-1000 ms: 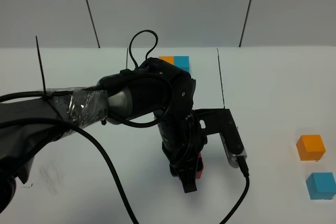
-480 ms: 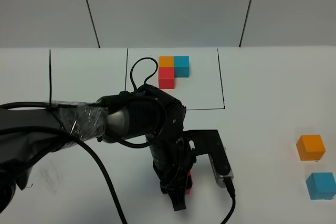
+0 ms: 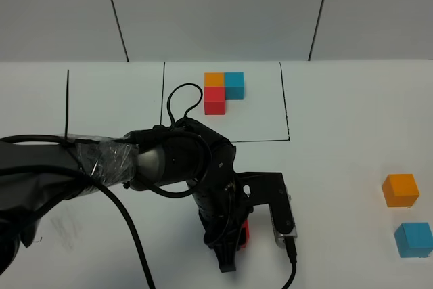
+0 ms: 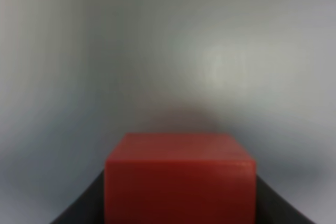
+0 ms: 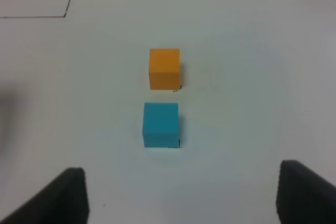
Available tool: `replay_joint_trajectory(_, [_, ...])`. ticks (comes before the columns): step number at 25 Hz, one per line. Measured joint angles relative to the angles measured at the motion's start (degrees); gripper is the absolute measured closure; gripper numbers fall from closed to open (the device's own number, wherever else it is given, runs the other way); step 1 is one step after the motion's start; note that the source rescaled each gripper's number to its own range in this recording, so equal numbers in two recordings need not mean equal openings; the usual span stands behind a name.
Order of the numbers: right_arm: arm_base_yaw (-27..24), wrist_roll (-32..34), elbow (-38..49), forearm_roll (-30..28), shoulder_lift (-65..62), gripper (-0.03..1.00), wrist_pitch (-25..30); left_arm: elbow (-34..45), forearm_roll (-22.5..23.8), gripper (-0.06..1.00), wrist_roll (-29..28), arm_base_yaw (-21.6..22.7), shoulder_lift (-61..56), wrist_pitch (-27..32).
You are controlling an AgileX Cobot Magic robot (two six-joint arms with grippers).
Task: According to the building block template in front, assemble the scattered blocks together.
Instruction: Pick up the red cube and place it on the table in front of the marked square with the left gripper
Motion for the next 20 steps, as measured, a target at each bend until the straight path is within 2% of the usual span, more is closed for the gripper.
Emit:
replay_joint_trajectory(7, [0.0,0.0,0.0,0.0,0.0,0.45,0.0,0.0,-0.1,0.94,1.5,0.0,0.0,-1.6])
replay_joint_trajectory(10, [0.0,0.0,0.0,0.0,0.0,0.45,0.0,0.0,-1.5,0.94,1.5,0.0,0.0,-2.7])
replay_joint_trajectory(20, [0.0,0.0,0.0,0.0,0.0,0.45,0.0,0.0,-2.9,0.94,1.5,0.0,0.4,0.0])
